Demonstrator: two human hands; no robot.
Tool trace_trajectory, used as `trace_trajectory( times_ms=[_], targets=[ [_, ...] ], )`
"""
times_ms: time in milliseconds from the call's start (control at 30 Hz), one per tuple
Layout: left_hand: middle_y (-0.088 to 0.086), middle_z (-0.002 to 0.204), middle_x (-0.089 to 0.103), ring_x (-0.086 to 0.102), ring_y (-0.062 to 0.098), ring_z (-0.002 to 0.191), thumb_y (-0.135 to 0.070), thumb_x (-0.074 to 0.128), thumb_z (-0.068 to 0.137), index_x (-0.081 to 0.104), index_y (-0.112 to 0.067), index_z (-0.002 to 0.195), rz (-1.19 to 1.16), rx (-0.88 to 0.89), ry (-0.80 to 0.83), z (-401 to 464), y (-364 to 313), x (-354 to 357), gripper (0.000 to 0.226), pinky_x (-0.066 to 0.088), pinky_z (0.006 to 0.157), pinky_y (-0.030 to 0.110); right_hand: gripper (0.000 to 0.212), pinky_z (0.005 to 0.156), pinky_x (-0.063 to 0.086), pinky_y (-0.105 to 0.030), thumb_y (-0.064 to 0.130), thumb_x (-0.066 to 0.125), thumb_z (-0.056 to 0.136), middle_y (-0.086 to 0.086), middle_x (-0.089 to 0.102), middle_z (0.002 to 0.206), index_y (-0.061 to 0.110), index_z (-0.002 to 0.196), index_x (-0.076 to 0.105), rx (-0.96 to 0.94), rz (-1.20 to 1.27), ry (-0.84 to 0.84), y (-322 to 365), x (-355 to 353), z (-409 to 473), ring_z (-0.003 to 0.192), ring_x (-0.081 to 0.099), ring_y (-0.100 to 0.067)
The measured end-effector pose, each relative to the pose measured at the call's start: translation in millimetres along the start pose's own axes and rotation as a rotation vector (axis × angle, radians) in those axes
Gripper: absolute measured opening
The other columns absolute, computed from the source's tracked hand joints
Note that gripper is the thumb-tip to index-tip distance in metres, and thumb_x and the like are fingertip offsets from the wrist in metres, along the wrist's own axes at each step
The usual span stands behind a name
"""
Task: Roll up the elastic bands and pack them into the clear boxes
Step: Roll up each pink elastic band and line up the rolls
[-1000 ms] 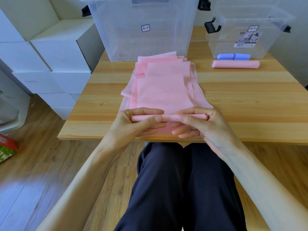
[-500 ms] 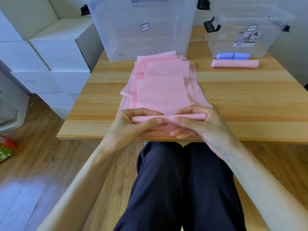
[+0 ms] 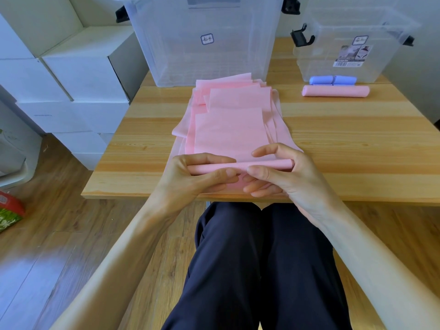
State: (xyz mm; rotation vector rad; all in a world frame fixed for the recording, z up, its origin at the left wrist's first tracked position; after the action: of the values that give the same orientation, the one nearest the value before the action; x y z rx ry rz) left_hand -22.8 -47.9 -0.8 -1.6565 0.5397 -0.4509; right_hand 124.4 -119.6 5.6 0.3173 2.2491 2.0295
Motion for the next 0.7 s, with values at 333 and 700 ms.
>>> trace_trajectory(
  times_ms=[333,700],
  targets=[
    [0.007,0.095,0.078,0.074,0.018,0.096,-0.021,0.078,0.071,0.076,-0.013,0.100,-0.038,-0.006,0.000,-0.7,-0.6,-2.6,0.030,0.058,0.079,0.021,0.013,0.058,0.060,-0.027,0.018,0.071,0.086,-0.014,0.076,0.080,0.007,0.092,0.067,-0.011,-0.040,0.003,-0.4,0.6,-1.7,0.070,0.075,-0.029],
    [0.008,0.095,0.078,0.075,0.018,0.091,-0.024,0.067,0.078,0.074,-0.012,0.101,-0.125,-0.010,0.017,-2.9,-2.4,1.9,0.027,0.058,0.073,0.019,0.018,0.065,0.061,-0.030,0.025,0.065,0.089,-0.017,0.076,0.089,0.008,0.094,0.069,-0.008,0.008,-0.025,-3.1,-2.1,0.4,0.077,0.075,-0.031]
  ],
)
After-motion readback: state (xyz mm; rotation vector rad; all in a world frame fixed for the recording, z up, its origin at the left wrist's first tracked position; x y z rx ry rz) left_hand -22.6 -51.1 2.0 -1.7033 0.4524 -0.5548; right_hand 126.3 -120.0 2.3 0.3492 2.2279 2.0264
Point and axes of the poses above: each hand's wrist, its own z-axis towards the middle knuckle, its own x-axis out of the palm, y = z × x, the point moved 9 cm from there along z, towards the middle knuckle
